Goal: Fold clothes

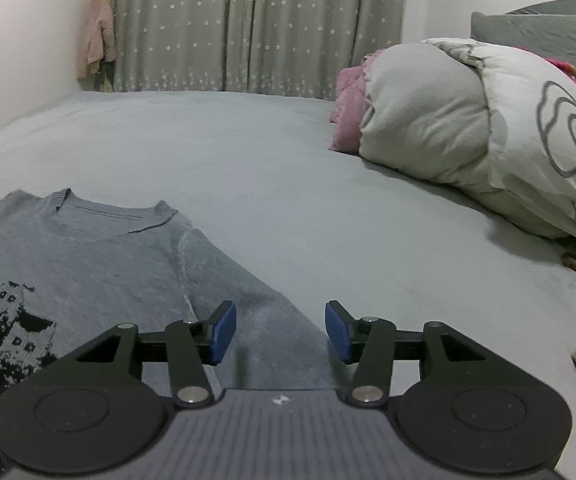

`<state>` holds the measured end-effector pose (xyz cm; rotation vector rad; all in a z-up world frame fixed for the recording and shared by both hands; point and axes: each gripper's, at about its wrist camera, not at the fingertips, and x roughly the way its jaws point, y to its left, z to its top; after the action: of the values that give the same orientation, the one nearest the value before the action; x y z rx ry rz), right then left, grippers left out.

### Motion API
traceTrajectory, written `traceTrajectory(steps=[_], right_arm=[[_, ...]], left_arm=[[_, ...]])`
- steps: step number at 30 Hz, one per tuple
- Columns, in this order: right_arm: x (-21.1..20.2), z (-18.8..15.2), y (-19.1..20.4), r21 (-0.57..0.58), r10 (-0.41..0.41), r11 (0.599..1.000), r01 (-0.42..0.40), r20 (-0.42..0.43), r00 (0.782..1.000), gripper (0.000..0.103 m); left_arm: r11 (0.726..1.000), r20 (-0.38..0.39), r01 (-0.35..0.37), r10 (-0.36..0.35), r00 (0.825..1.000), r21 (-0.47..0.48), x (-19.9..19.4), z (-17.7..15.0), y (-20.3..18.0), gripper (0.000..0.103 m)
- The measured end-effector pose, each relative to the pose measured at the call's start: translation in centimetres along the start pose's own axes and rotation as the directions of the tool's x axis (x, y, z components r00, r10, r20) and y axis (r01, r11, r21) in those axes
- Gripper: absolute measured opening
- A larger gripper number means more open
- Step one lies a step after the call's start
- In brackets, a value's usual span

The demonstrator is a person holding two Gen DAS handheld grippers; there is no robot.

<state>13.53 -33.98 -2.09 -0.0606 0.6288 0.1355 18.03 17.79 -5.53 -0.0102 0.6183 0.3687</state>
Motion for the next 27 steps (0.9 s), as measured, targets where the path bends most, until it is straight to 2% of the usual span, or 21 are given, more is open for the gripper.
traceTrajectory(steps=[1,5,7,10,14,18,21,23,24,25,26,27], right_arm=[[-0.2,-0.2,-0.2,0.007,-0.001,1.000,0.001,-0.001,1.000,0.051],[-0.9,-0.6,-0.8,0.034,-0.008,0.999,0.008,0.001,1.000,0.053],[-1.4,-0.8,-1.2,0.054,-0.008,0.999,0.008,0.009,1.000,0.054],[-2.3,-1.1,-1.5,0.076,-0.010,0.997,0.008,0.022,1.000,0.055],[-3.4,-1.6,-1.6,0.087,-0.016,0.996,0.013,0.033,0.999,0.056],[-4.2,-2.1,-1.4,0.099,-0.020,0.995,0.017,0.031,0.999,0.057],[-5.0,-2.5,-1.1,0.106,-0.022,0.994,0.019,0.028,0.999,0.058],[-5.5,-2.7,-1.0,0.109,-0.027,0.994,0.024,0.031,0.999,0.059],[-5.9,-2.8,-1.0,0.112,-0.032,0.993,0.028,0.033,0.999,0.060],[-6.2,-2.8,-1.1,0.119,-0.035,0.992,0.031,0.037,0.999,0.060],[-6.5,-2.9,-1.1,0.127,-0.038,0.991,0.033,0.041,0.998,0.061],[-6.8,-3.0,-1.2,0.135,-0.041,0.990,0.035,0.045,0.998,0.061]], left_arm=[[1.000,-0.016,-0.025,0.025,1.000,-0.007,0.1,-0.2,0.3,0.010],[0.994,-0.043,-0.103,0.104,0.994,0.023,-0.3,0.1,0.3,0.019],[0.995,-0.077,-0.100,0.099,0.992,-0.013,-0.8,0.5,0.9,0.036],[0.993,-0.121,-0.040,0.026,0.992,-0.115,-2.0,1.1,2.6,0.046],[0.983,-0.142,-0.006,-0.021,0.990,-0.186,-3.4,1.2,4.2,0.051],[0.994,-0.131,0.013,-0.028,0.991,-0.112,-5.1,0.1,3.4,0.054],[0.998,-0.131,-0.037,0.043,0.990,0.046,-5.5,-1.6,2.0,0.059],[0.973,-0.092,-0.162,0.178,0.980,0.163,-5.6,-2.8,0.8,0.059],[0.961,-0.084,-0.211,0.228,0.970,0.179,-5.7,-2.9,0.7,0.059],[0.962,-0.094,-0.224,0.241,0.966,0.158,-5.9,-2.8,0.9,0.058],[0.969,-0.119,-0.226,0.237,0.964,0.100,-6.2,-2.6,1.5,0.056],[0.979,-0.146,-0.203,0.206,0.968,0.035,-6.4,-2.3,2.2,0.049]])
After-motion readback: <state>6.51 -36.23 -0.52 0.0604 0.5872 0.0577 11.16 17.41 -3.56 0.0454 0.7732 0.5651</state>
